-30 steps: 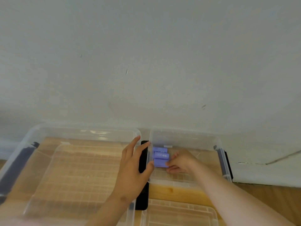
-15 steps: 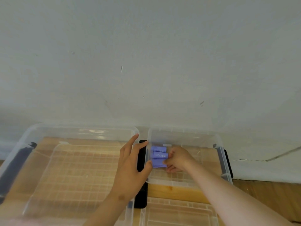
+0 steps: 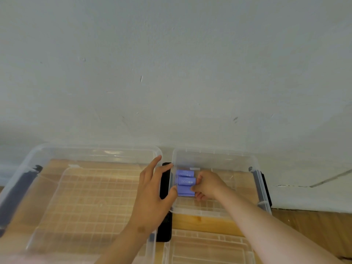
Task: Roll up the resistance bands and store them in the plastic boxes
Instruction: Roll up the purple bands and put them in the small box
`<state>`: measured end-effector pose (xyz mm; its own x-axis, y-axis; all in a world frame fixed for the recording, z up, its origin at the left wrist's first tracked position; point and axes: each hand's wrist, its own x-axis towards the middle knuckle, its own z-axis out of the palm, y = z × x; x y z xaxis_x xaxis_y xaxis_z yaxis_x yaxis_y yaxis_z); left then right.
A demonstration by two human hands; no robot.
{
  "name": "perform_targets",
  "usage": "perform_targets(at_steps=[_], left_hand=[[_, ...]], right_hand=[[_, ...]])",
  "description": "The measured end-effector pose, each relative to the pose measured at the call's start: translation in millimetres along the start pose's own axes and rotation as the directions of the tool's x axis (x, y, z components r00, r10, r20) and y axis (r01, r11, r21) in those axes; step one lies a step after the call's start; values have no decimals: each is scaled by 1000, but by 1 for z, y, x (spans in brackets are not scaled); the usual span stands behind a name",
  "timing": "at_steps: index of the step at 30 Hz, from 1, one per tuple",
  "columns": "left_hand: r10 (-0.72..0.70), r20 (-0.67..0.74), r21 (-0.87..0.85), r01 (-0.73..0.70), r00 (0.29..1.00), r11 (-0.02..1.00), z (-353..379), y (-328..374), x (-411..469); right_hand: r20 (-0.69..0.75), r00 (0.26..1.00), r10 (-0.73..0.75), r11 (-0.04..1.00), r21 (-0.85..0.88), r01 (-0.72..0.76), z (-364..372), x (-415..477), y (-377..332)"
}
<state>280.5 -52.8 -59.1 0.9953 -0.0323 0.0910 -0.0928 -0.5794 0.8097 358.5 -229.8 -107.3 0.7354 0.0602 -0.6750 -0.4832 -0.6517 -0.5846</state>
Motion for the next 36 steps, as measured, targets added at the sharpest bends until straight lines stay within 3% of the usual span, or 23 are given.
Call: perform_targets(at_steps=[12,36], left_hand=[[-2,4,-5,2,1000,1000,0,-1,0],[12,0,-20,-12,1000,1000,0,-2,1]], right_hand=[[56,989,139,966,212,-148,-1,5,2],[113,959,258,899,335,-282,1,5,1]])
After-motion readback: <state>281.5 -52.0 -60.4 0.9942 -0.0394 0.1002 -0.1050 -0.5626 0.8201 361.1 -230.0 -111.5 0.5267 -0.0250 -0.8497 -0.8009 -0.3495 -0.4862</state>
